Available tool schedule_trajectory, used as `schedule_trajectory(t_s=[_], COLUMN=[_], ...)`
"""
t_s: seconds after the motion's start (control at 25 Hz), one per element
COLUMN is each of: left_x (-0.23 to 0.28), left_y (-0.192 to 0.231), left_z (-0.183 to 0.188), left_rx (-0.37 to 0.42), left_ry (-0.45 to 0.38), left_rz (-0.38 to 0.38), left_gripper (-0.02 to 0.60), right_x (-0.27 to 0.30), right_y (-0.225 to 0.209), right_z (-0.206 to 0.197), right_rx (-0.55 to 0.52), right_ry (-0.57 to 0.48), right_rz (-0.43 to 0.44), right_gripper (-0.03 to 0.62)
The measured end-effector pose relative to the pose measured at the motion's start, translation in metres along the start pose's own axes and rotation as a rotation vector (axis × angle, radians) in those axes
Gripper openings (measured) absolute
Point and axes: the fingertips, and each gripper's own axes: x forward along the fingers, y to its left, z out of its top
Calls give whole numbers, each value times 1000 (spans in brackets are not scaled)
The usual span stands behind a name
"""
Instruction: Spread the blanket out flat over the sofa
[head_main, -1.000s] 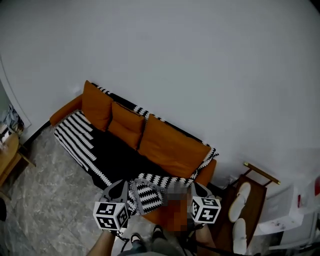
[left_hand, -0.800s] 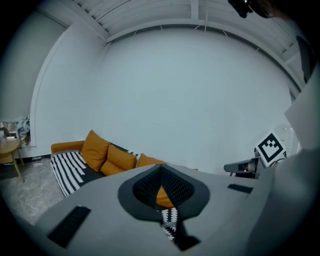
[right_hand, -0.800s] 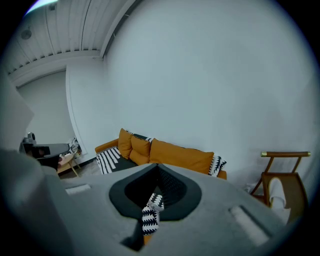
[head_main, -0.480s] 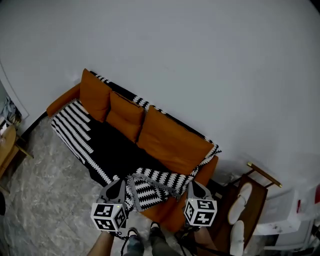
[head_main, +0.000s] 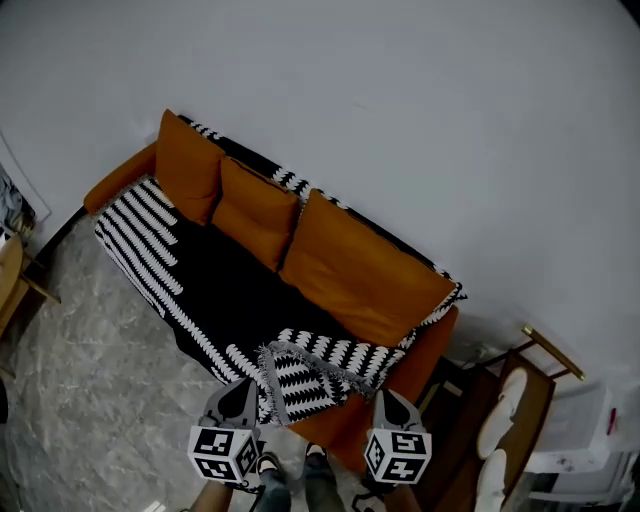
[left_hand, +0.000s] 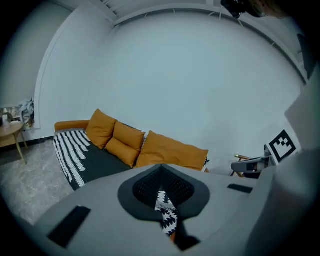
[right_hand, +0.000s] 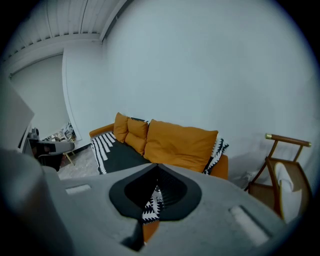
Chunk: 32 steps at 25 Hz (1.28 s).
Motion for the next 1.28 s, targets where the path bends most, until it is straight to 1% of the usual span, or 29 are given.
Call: schedule_trajectory(t_s=[0.16,0.4,0.68,0.96,1.28], left_x=[15,35,70,80,88], left_y=[22,48,78,92,82], left_z=[-34,-94,-163,-196,-206], left_rx=[-34,-55,-74,-64,-55], left_ry=[7,49,92,127,166], left_rz=[17,21,15,17,-18], left_gripper=[5,3,5,3,5], right_x=[24,66,118,132,127], right_y=[15,26,29,26,25], right_z=[-32,-77,-131,-164,-174], right_rx=[-11,6,34,51,51], right_ry=[45,79,109,142,162], right_rz=[22,31,3,-22,-4], right_gripper=[5,5,5,5,5])
